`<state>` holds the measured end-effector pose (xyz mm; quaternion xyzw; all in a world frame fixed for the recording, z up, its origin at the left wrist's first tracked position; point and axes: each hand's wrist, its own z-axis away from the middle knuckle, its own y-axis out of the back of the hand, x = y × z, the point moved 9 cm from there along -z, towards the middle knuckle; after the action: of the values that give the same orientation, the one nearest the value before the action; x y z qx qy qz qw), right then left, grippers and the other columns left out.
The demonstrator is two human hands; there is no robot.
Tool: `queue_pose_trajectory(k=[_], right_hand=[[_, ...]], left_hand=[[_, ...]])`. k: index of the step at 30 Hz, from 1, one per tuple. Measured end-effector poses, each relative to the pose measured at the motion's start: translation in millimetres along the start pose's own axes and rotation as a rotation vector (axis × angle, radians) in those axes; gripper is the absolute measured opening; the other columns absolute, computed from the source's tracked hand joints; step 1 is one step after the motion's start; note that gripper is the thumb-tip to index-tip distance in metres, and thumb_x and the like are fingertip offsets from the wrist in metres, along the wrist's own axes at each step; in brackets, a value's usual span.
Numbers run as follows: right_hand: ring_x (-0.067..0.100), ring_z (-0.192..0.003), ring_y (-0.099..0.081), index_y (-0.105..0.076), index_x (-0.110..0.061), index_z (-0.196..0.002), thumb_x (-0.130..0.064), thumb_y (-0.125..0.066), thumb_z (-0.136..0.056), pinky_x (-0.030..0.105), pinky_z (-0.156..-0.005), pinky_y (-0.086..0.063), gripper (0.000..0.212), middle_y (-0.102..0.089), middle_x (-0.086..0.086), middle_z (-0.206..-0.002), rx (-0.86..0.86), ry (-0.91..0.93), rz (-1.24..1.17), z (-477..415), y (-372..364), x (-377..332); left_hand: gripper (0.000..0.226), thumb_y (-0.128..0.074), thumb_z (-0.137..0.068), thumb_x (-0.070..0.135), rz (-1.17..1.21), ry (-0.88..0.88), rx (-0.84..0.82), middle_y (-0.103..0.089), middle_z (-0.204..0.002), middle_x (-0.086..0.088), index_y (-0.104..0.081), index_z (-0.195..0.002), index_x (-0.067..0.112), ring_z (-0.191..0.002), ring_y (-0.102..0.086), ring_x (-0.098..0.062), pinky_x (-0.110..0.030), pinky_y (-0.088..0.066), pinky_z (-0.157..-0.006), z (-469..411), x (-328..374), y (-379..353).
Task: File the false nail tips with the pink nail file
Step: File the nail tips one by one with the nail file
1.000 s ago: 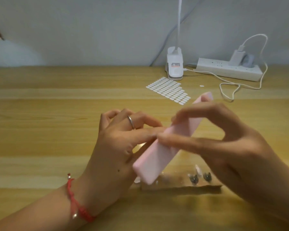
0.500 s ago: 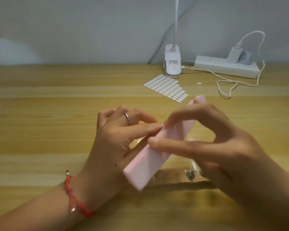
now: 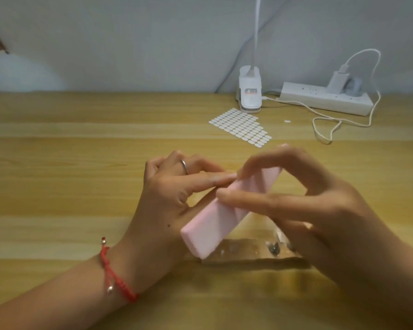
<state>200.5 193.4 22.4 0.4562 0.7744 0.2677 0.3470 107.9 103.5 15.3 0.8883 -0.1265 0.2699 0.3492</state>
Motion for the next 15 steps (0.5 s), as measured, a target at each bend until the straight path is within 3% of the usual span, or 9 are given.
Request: queue_pose_trajectory(k=[4, 8, 11, 13, 15], right_hand=[[0.03, -0.109, -0.059, -0.052, -0.022, -0.129, -0.004, -0.056, -0.096, 0.018, -0.103, -0.043, 0.038, -0.058, 0.007, -0.114, 0.058, -0.12, 0.01, -4, 15, 24], [0.031, -0.103, -0.058, -0.058, -0.023, -0.126, 0.006, -0.056, -0.09, 0.037, -0.085, -0.05, 0.046, -0.058, 0.011, -0.113, 0.005, 0.006, 0.014, -2, 2, -1], [0.025, -0.106, -0.058, -0.053, -0.019, -0.128, -0.002, -0.06, -0.093, 0.034, -0.099, -0.049, 0.04, -0.059, 0.01, -0.112, 0.064, -0.151, 0.012, -6, 17, 28], [0.026, -0.102, -0.059, -0.056, -0.02, -0.127, -0.004, -0.058, -0.094, 0.029, -0.099, -0.047, 0.037, -0.058, 0.01, -0.112, 0.05, -0.086, 0.0, -5, 11, 13], [0.031, -0.099, -0.058, -0.06, -0.024, -0.125, 0.004, -0.051, -0.093, 0.034, -0.093, -0.047, 0.043, -0.057, 0.01, -0.113, 0.003, 0.038, 0.025, -2, 1, -8]], left_hand=[[0.017, -0.055, -0.084, 0.035, -0.048, -0.002, 0.024, -0.061, -0.093, 0.022, -0.063, -0.094, 0.045, -0.089, -0.049, -0.003, -0.031, -0.026, -0.081, -1, 0, 2], [0.025, -0.056, -0.077, 0.043, -0.052, -0.03, -0.021, -0.058, -0.091, 0.025, -0.065, -0.101, 0.043, -0.089, -0.046, -0.001, -0.028, -0.025, -0.082, 0, 2, -3], [0.016, -0.057, -0.085, 0.037, -0.062, -0.004, 0.021, -0.062, -0.093, 0.022, -0.068, -0.096, 0.04, -0.089, -0.049, -0.004, -0.032, -0.026, -0.081, 0, 0, 0], [0.017, -0.058, -0.082, 0.035, -0.045, -0.012, -0.001, -0.061, -0.091, 0.022, -0.067, -0.095, 0.039, -0.087, -0.048, -0.005, -0.033, -0.026, -0.08, 0, 1, -3], [0.022, -0.058, -0.076, 0.037, -0.04, -0.029, -0.018, -0.058, -0.093, 0.026, -0.064, -0.098, 0.04, -0.087, -0.046, -0.001, -0.029, -0.025, -0.08, 1, 2, -4]])
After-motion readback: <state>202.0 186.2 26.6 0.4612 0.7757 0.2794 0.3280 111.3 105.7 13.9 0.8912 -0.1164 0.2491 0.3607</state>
